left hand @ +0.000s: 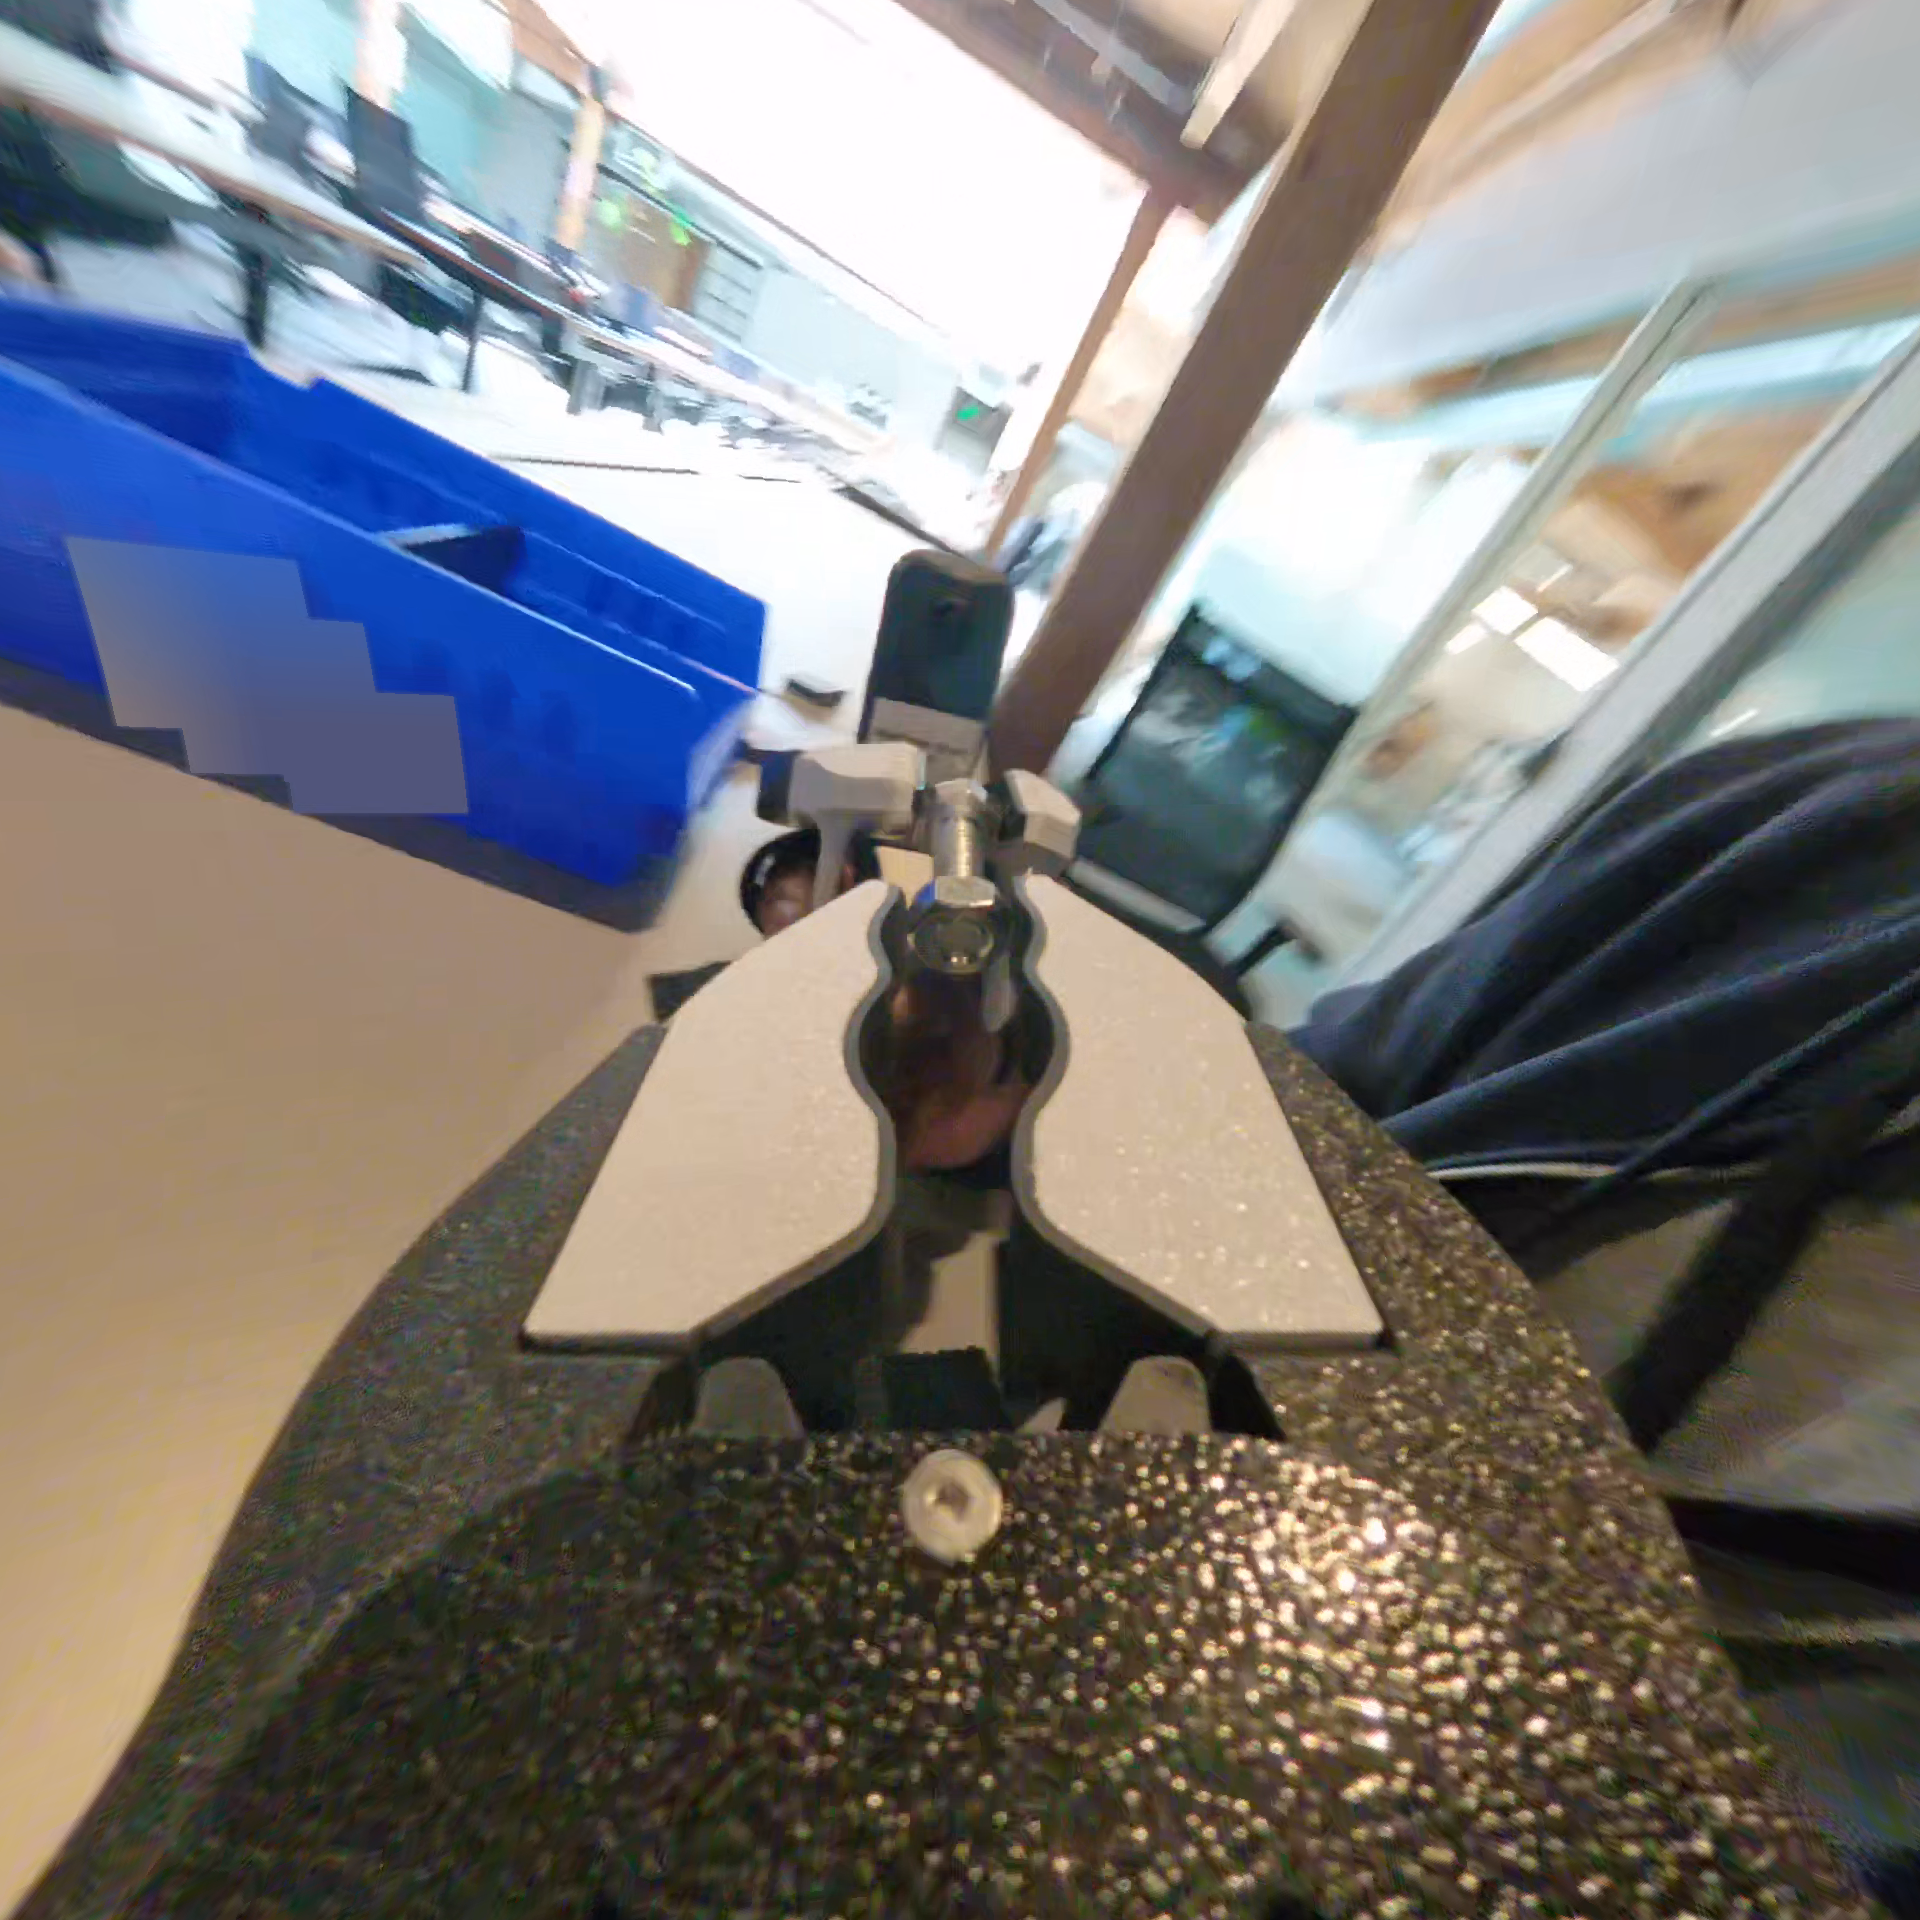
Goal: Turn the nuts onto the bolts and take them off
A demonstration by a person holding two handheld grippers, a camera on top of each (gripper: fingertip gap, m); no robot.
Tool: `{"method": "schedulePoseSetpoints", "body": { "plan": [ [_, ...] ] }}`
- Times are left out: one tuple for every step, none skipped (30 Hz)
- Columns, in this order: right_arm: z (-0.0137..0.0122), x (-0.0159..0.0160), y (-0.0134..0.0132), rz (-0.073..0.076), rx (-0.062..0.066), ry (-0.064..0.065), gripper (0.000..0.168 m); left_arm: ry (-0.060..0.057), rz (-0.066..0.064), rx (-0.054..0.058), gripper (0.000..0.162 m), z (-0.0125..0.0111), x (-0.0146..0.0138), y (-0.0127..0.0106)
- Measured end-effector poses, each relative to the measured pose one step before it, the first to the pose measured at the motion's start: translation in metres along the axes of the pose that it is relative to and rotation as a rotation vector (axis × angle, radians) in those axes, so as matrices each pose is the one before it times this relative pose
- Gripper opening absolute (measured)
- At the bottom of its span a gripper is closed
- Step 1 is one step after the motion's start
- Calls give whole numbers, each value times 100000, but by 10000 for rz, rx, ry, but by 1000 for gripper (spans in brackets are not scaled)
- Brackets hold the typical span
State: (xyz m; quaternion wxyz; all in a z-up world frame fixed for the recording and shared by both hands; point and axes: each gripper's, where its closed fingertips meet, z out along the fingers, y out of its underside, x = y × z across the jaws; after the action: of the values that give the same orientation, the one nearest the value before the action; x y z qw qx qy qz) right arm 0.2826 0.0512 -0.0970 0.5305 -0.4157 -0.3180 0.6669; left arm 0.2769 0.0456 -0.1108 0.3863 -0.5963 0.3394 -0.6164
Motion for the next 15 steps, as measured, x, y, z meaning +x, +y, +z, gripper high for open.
{"method": "schedulePoseSetpoints", "body": {
  "plan": [
    [-23, -22, 38, -157, -71, 81, 17, 463, -897, 199, 18, -43, -6, 32],
    [-36, 20, 25, -136, -55, 83, 17, 412, -775, 183, 18, -12, -49, 34],
    [-41, -13, -11, -127, -35, 70, 17, 394, -673, 183, 18, 7, -14, 11],
    [-13, -72, -19, -156, -39, 74, 17, 383, -623, 172, 18, 1, -8, 2],
    [11, 3, 3, -168, -63, 71, 17, 357, -568, 134, 18, -26, -10, -16],
    [12, -10, 16, -143, -61, 56, 17, 333, -485, 110, 18, -50, 13, -1],
    [13, -56, 11, -133, -55, 49, 17, 310, -387, 105, 18, -55, 26, -43],
    [34, -61, 27, -129, -67, 55, 17, 251, -303, 52, 18, -61, -21, 8],
    [30, -72, 27, -140, -74, 57, 17, 229, -303, 34, 18, -58, -21, 18],
    [61, -51, 28, -136, -65, 44, 17, 245, -324, 52, 18, -60, 12, -10],
    [38, 0, 17, -70, -41, 30, 17, 199, -212, 59, 18, -53, 15, -23],
    [17, 21, -2, -39, -24, 38, 17, 87, -57, 37, 18, -33, -49, -8],
    [23, -50, -41, -42, -9, 13, 17, 56, 59, 21, 18, 10, -6, -29],
    [-7, -72, -83, -31, 29, -9, 17, 69, 157, -10, 18, 41, 102, -16],
    [-45, -11, -85, -8, 43, 0, 17, 24, 261, -17, 18, 55, 121, -43]
  ]
}}
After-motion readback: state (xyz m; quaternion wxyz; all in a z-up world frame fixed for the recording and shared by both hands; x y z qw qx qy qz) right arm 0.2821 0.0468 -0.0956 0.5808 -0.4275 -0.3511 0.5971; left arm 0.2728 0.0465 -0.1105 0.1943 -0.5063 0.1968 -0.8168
